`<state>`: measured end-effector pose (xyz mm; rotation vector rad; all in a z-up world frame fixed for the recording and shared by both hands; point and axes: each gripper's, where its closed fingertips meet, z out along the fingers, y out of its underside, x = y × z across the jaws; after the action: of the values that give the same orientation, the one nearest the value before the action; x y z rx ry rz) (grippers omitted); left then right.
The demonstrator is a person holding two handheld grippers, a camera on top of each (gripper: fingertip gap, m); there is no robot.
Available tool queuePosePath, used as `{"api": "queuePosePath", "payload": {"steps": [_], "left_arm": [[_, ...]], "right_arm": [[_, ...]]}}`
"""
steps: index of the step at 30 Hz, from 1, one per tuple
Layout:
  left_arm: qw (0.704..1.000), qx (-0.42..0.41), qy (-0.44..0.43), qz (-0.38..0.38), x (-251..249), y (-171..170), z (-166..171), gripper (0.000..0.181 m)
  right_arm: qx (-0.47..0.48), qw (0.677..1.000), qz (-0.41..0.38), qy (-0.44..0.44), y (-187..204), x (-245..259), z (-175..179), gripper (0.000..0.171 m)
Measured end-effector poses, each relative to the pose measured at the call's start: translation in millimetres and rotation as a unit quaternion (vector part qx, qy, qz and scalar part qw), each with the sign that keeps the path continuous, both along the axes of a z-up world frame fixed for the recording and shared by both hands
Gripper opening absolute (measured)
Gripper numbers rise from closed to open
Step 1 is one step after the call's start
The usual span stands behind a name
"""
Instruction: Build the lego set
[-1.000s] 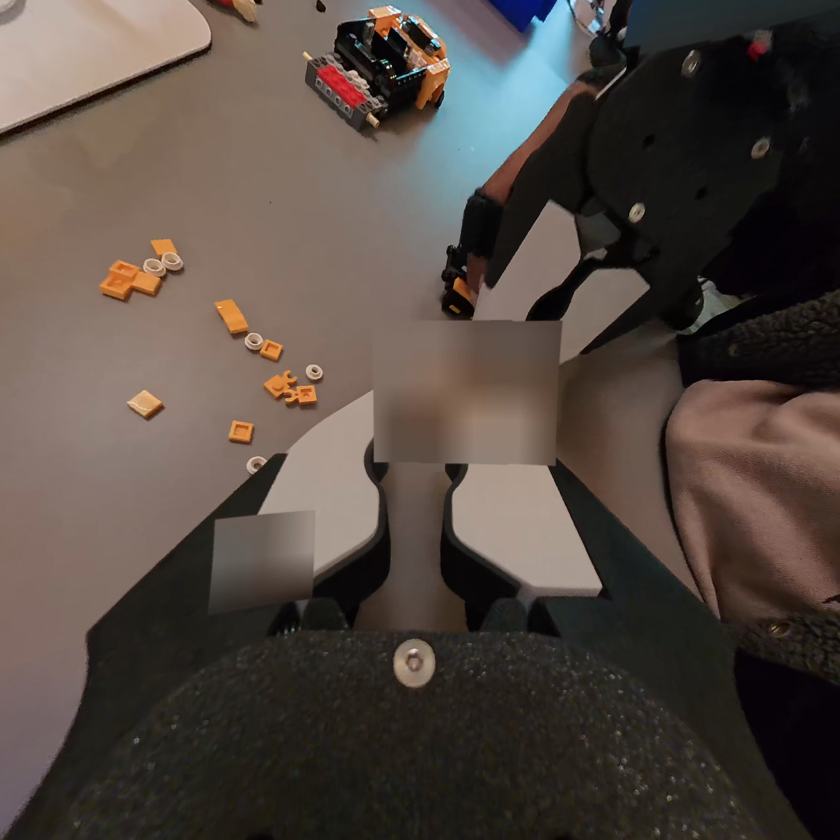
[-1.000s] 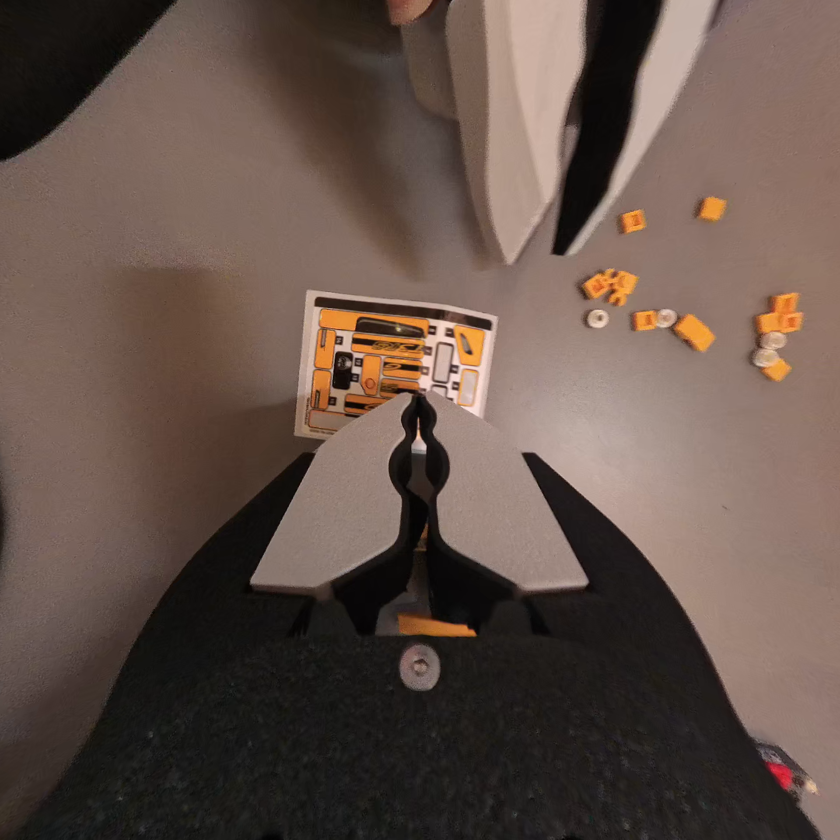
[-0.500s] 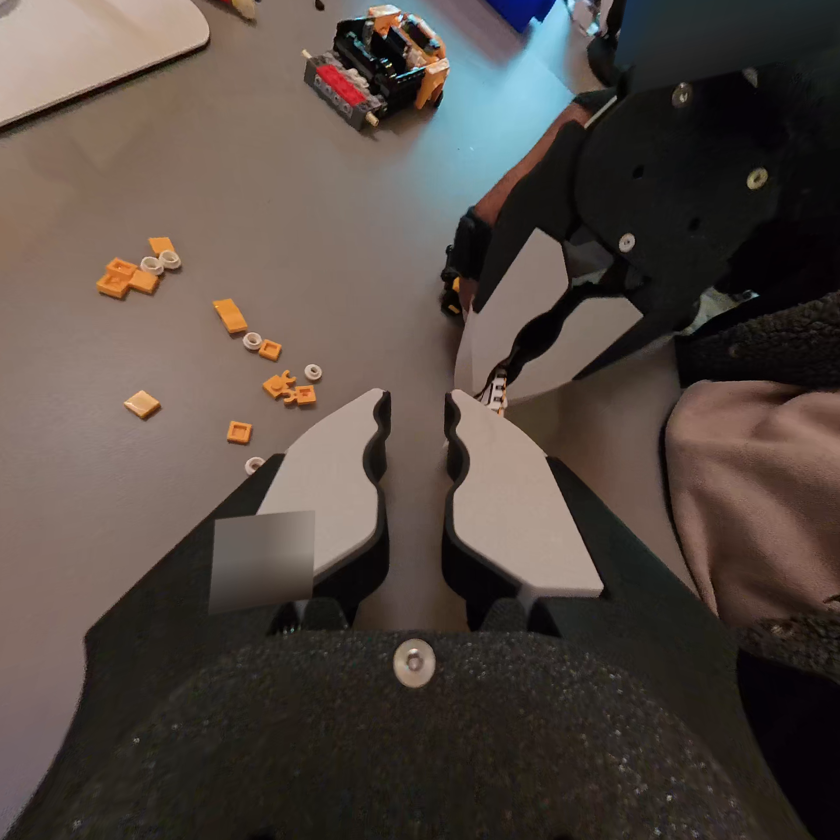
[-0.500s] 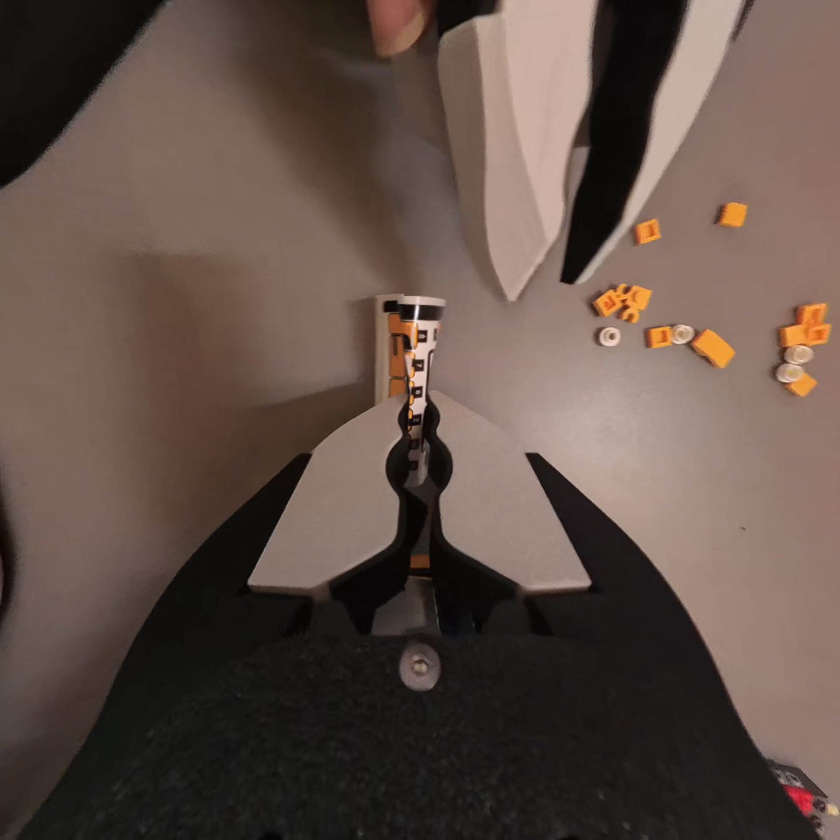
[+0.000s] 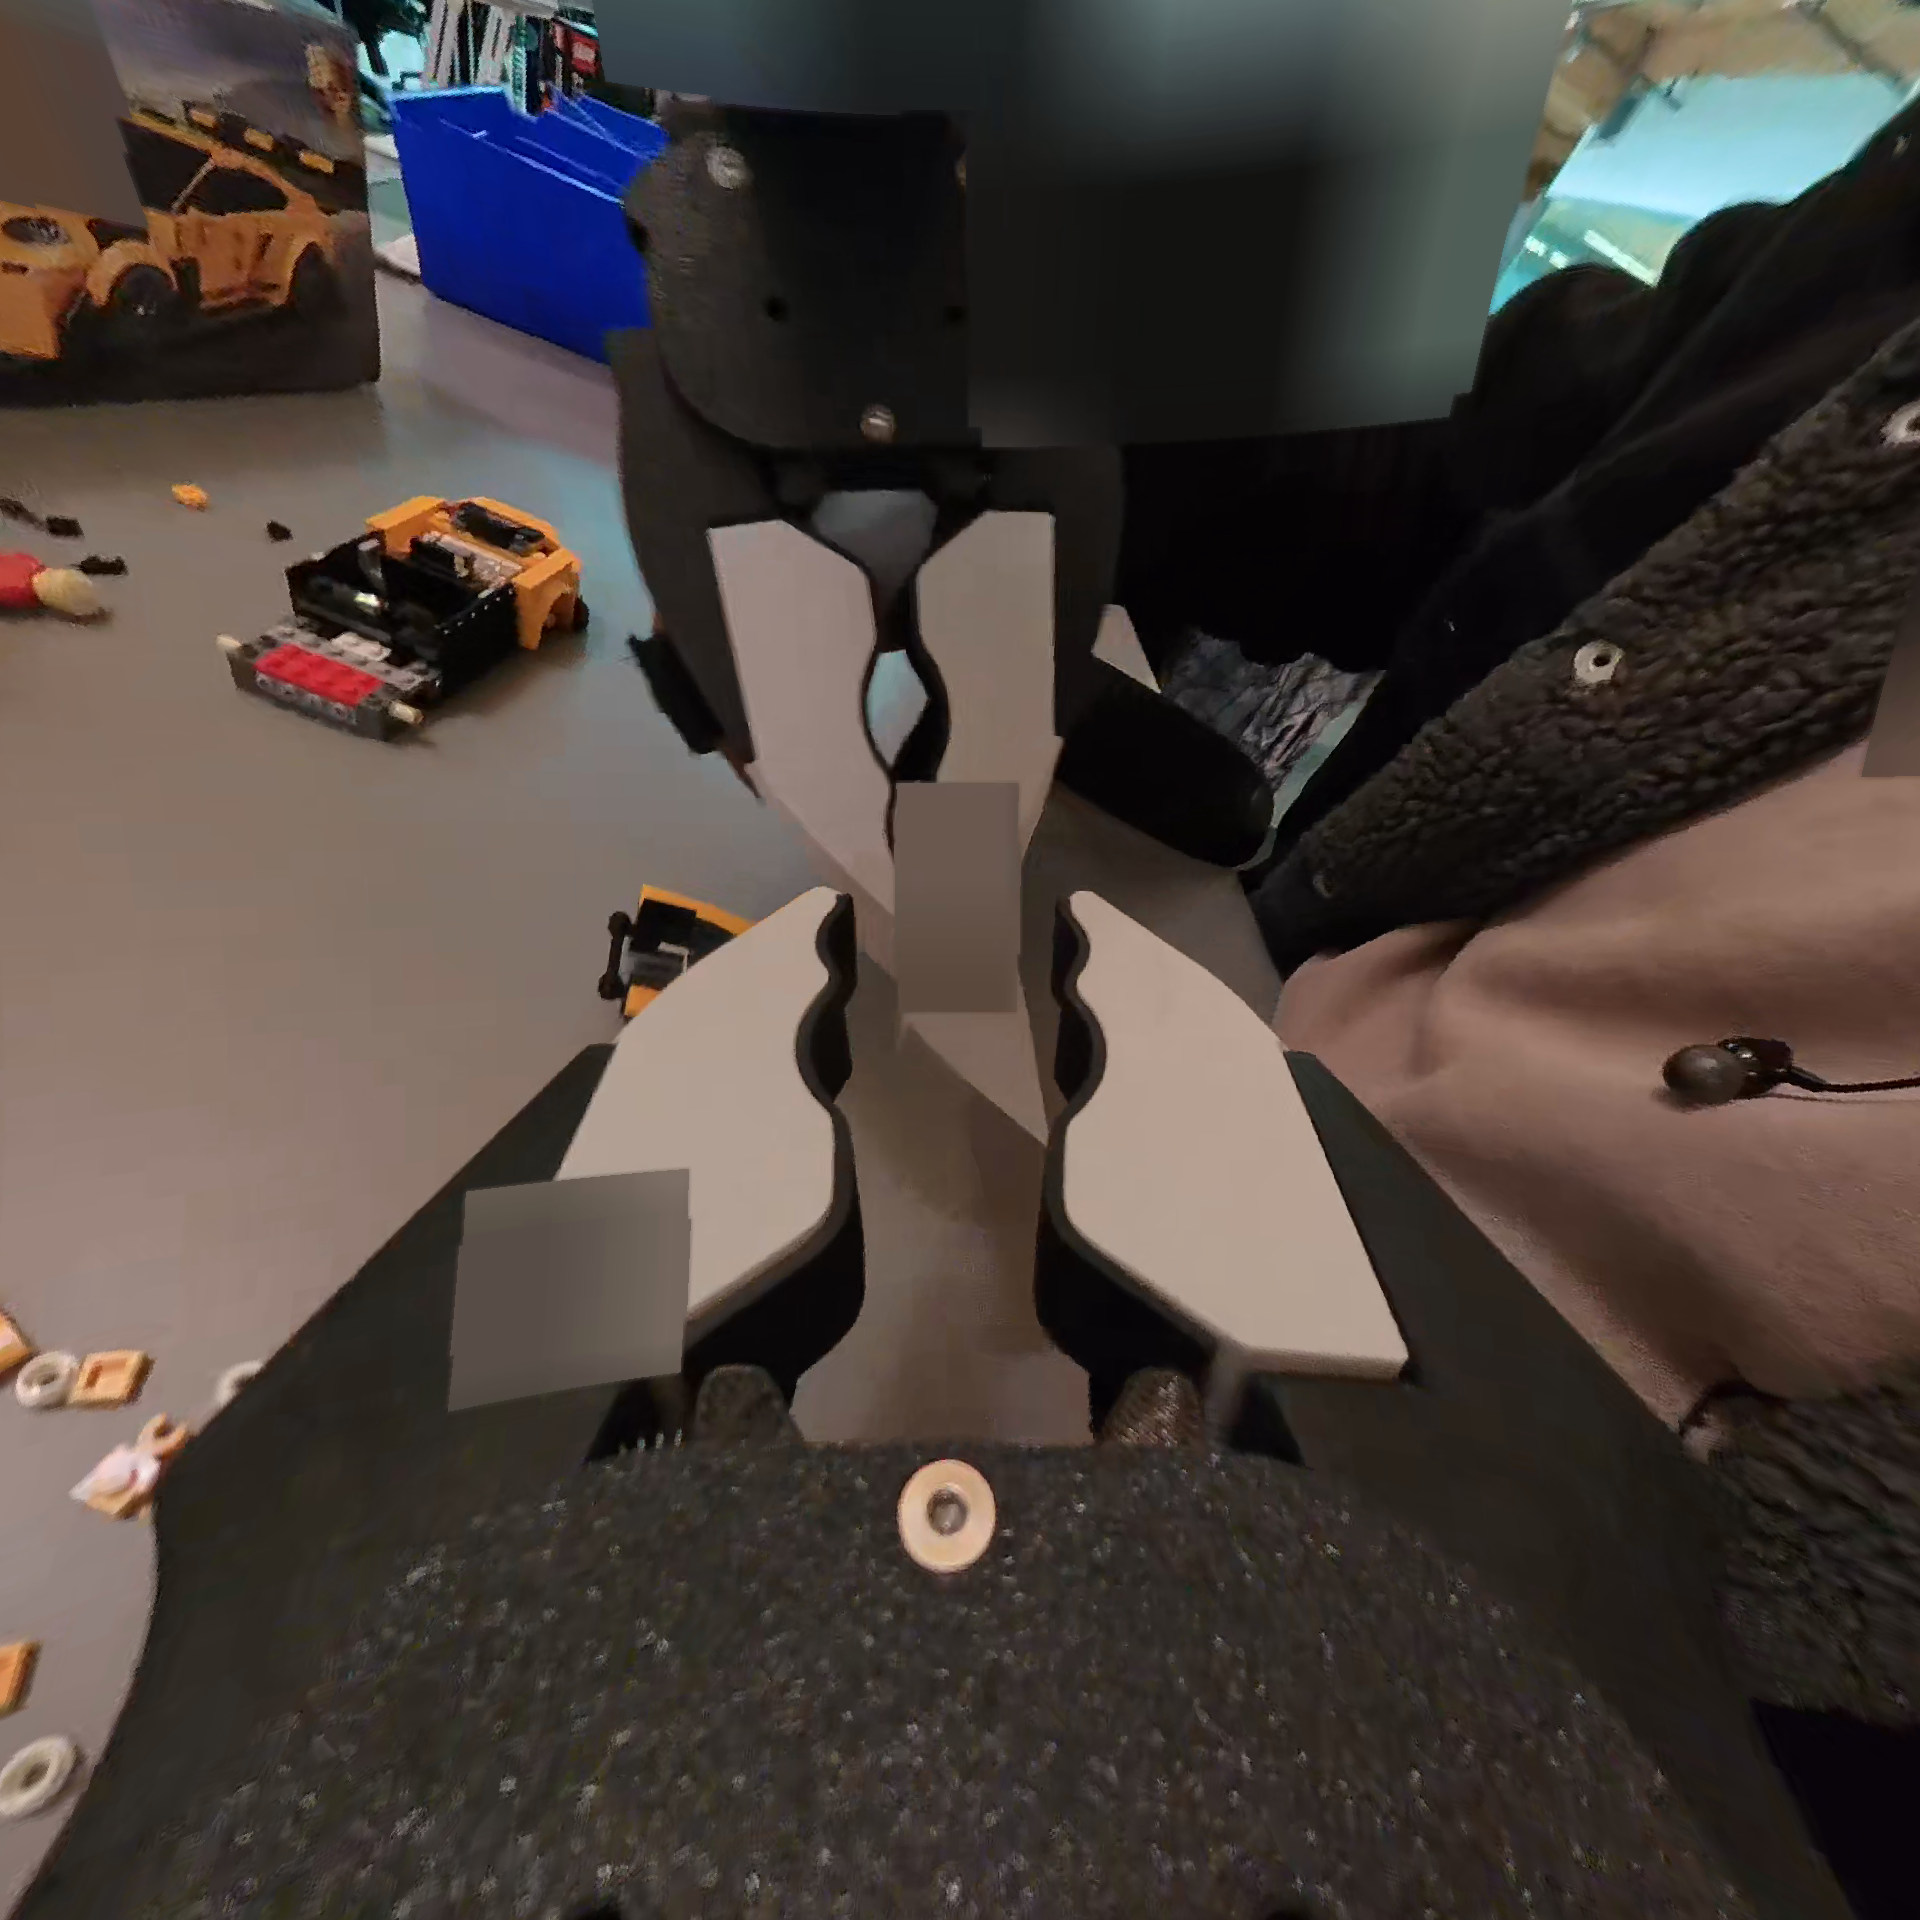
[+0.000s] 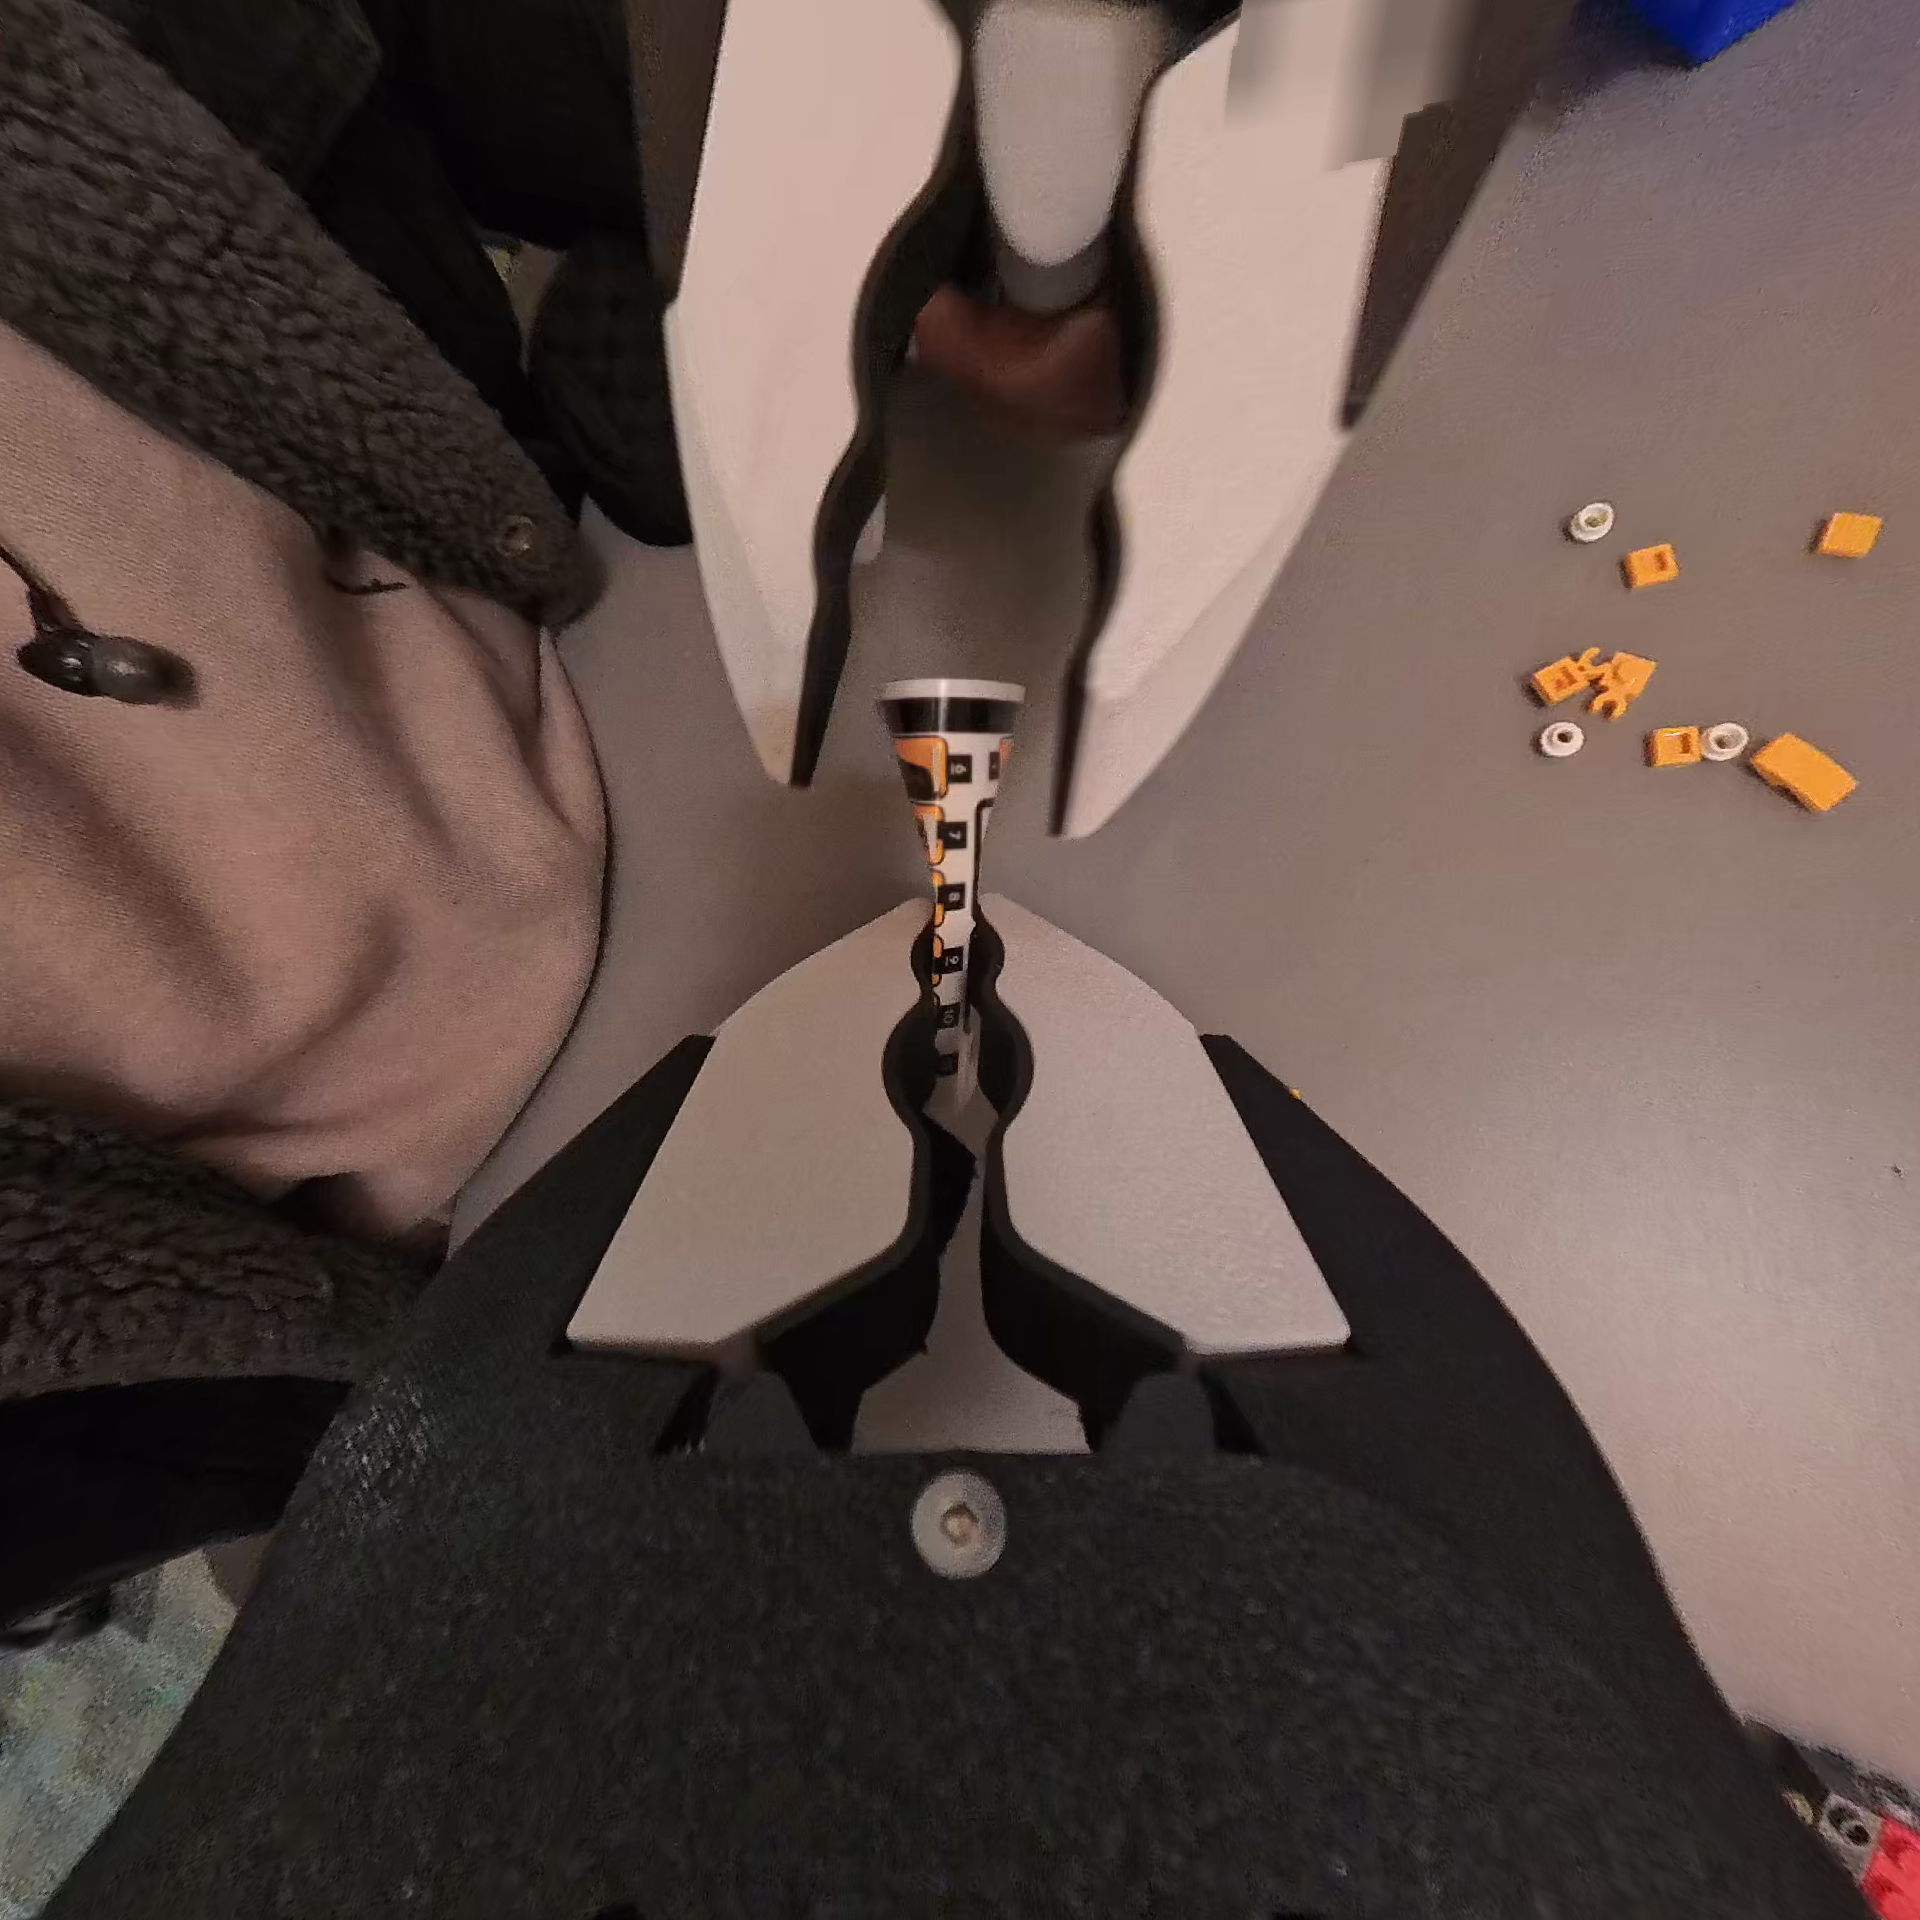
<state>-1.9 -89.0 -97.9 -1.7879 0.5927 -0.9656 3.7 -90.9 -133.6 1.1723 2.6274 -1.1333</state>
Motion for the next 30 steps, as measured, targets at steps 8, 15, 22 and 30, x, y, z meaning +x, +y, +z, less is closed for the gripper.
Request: {"api": "queuePosePath", "payload": {"steps": [8,15,22,30], "left_arm": [[0.991,0.067,0.109,0.046,5.6,5.2,1.6,0.007],[0.986,0.081,0.130,0.062,7.3,7.6,3.7,0.000],[0.986,0.016,0.134,0.099,-4.4,16.9,-10.0,0.000],[0.982,-0.013,0.150,0.114,-9.1,19.0,-19.8,0.000]], "right_arm": [[-0.053,0.998,-0.016,0.043,3.7,4.5,11.5,0.001],[-0.085,0.990,-0.042,0.107,7.2,3.1,20.5,0.014],[0.062,0.954,-0.087,0.280,21.6,-13.5,45.4,0.017],[0.171,0.933,-0.079,0.307,17.4,-24.2,32.0,0.003]]}}
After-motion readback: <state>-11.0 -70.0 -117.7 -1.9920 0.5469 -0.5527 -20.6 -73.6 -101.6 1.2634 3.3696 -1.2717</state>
